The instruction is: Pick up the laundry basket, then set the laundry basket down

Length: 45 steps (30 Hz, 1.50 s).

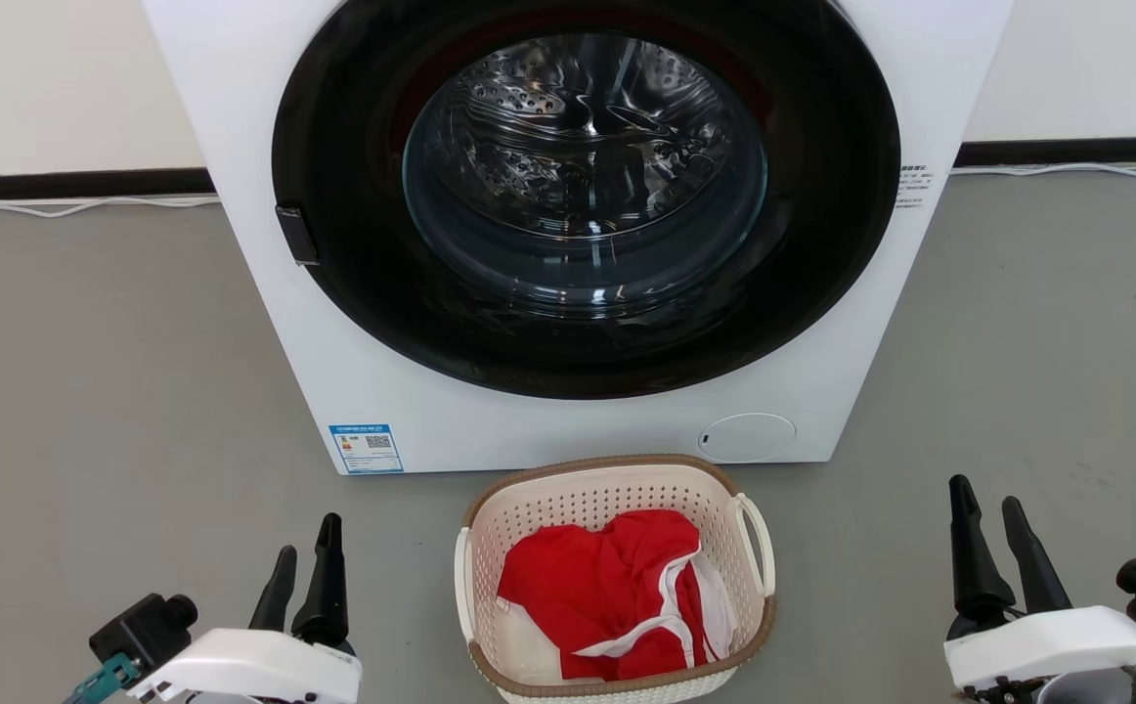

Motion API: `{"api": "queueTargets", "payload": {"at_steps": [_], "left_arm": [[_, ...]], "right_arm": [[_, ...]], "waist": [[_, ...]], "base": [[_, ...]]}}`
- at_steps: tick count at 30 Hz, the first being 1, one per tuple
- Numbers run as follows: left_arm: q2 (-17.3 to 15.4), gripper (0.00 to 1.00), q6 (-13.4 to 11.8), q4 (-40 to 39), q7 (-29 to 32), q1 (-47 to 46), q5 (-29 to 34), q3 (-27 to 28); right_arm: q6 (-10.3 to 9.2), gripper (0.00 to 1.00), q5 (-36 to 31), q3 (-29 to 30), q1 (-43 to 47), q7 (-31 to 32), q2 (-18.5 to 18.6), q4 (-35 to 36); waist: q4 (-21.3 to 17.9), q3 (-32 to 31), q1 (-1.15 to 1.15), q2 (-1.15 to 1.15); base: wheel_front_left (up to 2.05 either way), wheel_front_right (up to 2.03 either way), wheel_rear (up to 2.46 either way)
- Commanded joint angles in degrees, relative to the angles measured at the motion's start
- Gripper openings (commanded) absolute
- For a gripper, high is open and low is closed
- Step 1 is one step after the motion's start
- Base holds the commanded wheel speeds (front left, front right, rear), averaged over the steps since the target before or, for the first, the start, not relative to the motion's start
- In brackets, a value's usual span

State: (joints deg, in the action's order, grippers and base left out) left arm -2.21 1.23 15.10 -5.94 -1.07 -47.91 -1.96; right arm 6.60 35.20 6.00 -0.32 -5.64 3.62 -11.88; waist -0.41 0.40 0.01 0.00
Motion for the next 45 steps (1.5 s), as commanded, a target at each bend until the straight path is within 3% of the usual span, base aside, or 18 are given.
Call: {"api": "queueTargets", "payload": {"at_steps": [1, 17, 45], "left_arm": [[-0.5, 1.0, -0.6, -1.4, -0.7, -3.1, 2.4, 0.8], [-0.6, 1.0, -2.6, -2.4, -3.4, -3.0, 17.4, 0.1], [-0.6, 1.0, -5.6, -3.6, -7.9, -3.8, 35.9, -1.5]], "right_arm": [[0.53, 1.0, -2.3, -0.8, -2.4, -1.0, 1.0, 1.5], [0.64, 1.0, -14.6, -1.2, -2.5, -3.7, 1.1, 1.2], [0.84, 1.0, -34.9, -1.0, -3.0, -8.2, 1.5, 1.8]], "waist": [[0.0, 0.0, 0.0, 0.0], [0.0, 0.1, 0.0, 0.0], [-0.3, 1.4, 0.0, 0.0]], "base": [[0.0, 0.0, 0.0], [0.0, 0.0, 0.0], [0.0, 0.0, 0.0]]}}
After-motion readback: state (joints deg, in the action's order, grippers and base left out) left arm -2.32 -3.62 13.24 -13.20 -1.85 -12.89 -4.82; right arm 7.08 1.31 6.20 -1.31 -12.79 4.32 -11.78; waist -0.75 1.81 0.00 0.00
